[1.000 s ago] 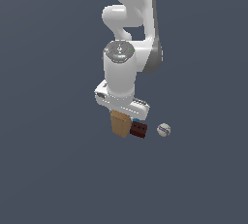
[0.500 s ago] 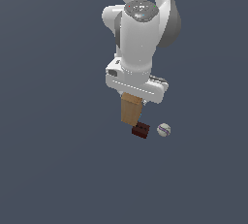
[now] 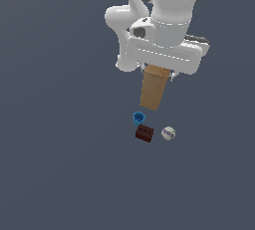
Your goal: Pick up a designated object from a clutter of objects.
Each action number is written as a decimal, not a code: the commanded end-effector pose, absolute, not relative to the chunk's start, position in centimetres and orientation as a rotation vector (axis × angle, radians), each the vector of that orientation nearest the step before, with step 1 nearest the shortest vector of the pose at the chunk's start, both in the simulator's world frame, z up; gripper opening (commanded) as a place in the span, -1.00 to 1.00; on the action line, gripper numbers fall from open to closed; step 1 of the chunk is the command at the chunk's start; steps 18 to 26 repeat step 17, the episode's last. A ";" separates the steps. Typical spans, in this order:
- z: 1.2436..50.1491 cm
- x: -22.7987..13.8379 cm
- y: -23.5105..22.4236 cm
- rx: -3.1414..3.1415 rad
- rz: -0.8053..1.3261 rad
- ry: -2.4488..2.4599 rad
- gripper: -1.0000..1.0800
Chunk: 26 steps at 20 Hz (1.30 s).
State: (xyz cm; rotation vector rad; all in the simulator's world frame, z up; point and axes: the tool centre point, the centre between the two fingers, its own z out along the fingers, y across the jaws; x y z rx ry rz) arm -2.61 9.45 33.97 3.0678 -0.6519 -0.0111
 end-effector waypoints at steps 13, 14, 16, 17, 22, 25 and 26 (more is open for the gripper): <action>43.1 -4.6 14.7 3.073 0.000 -0.654 -1.00; 43.3 -4.7 14.8 3.073 0.000 -0.654 -1.00; 43.5 -4.7 14.9 3.073 0.000 -0.654 -1.00; 43.6 -4.7 15.0 3.073 0.000 -0.654 -1.00; 43.6 -4.7 15.0 3.073 0.000 -0.654 -1.00; 43.6 -4.7 15.0 3.073 0.000 -0.654 -1.00; 43.6 -4.7 15.0 3.073 0.000 -0.654 -1.00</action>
